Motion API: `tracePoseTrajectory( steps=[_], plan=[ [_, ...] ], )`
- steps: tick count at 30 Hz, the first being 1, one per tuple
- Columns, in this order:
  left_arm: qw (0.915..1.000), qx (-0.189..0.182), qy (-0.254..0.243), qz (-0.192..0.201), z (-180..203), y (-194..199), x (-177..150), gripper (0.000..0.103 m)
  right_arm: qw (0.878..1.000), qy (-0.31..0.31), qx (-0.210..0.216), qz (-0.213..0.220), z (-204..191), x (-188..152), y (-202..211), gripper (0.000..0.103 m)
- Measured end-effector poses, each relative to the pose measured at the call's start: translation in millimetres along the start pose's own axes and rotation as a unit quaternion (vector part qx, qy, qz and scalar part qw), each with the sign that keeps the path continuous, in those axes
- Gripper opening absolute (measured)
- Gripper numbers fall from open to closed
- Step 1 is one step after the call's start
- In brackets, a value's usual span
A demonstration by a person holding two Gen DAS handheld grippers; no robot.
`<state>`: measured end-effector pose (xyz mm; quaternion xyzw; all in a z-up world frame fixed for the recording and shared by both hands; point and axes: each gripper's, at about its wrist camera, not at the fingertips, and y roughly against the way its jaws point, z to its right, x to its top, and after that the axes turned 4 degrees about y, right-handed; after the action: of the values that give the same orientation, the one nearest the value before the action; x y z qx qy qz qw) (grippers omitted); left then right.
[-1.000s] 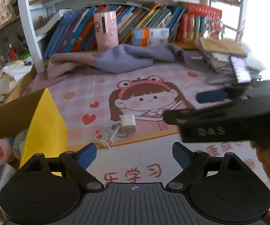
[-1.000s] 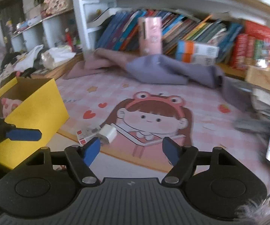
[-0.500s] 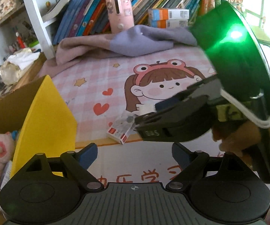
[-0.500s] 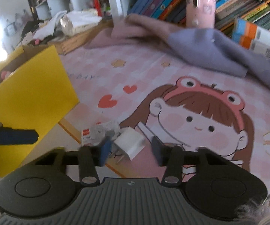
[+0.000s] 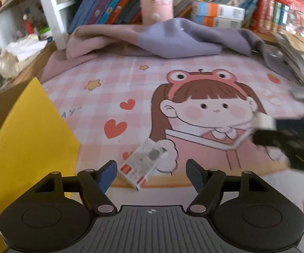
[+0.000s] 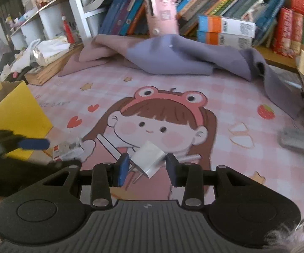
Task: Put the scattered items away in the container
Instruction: 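Grasp the white charger with the right gripper while the left grasps the card box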
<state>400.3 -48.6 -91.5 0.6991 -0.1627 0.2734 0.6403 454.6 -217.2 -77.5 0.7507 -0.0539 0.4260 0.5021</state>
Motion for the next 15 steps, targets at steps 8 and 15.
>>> tracePoseTrajectory(
  steps=[8, 15],
  plan=[
    [0.9995, -0.009, 0.029, -0.008, -13.8, -14.5, 5.4, 0.056, 1.000, -0.001, 0.023, -0.015, -5.6, -18.9, 19.6, 0.036],
    [0.9986, -0.050, 0.016, -0.011, -13.1, -2.6, 6.2, 0.028, 1.000, 0.004, 0.026, -0.016, -11.5, -23.3, 22.6, 0.036]
  ],
)
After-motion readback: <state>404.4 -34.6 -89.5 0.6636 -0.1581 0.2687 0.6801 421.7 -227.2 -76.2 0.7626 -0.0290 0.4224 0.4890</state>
